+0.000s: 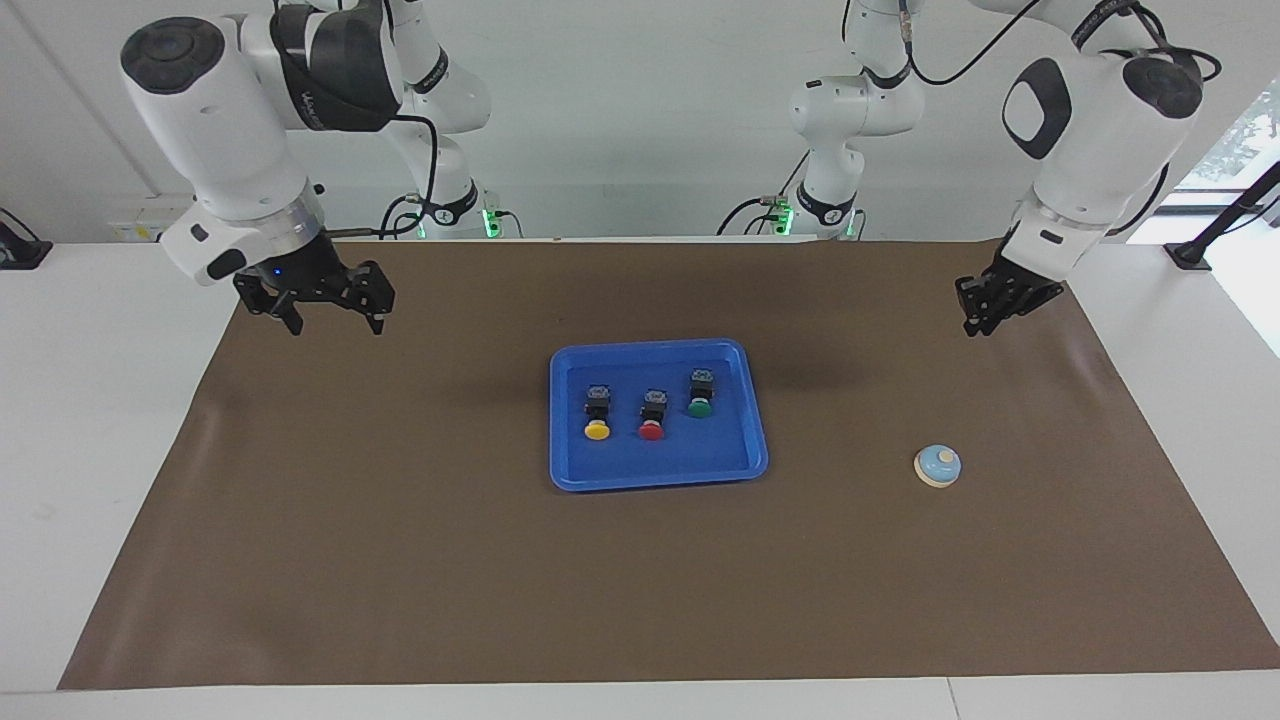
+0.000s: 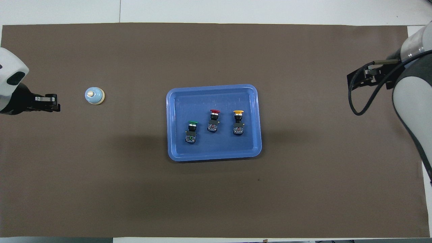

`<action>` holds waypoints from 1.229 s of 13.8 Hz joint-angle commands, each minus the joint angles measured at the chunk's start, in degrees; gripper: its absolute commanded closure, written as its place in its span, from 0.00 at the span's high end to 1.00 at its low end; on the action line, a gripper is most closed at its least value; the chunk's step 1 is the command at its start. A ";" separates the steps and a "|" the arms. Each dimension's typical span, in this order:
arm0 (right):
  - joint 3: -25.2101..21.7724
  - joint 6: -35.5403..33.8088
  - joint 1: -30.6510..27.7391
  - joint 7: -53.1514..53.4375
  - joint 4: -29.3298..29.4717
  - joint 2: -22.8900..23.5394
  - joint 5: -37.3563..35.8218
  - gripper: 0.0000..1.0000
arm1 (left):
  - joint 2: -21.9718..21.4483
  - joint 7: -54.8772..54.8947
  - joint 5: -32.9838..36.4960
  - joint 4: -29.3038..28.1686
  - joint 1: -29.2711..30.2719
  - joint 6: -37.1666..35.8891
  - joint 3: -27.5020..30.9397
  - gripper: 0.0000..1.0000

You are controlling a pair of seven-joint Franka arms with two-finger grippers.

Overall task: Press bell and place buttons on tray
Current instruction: 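Press the bell with the left gripper while the right gripper retracts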

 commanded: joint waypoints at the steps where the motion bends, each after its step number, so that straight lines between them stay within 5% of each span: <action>1: 0.75 -2.46 -2.85 -2.61 -3.37 -4.62 0.72 1.00 | 8.68 -0.72 0.69 3.83 -0.58 4.88 0.46 0.00; 6: 0.84 -3.61 -4.88 -3.41 -9.96 -11.04 0.90 1.00 | 15.55 0.07 0.78 3.40 0.30 14.72 0.46 0.00; 17: 1.10 -0.27 -6.99 -3.14 -10.76 -11.04 2.22 1.00 | 20.74 0.78 0.87 0.34 0.57 24.21 0.72 0.00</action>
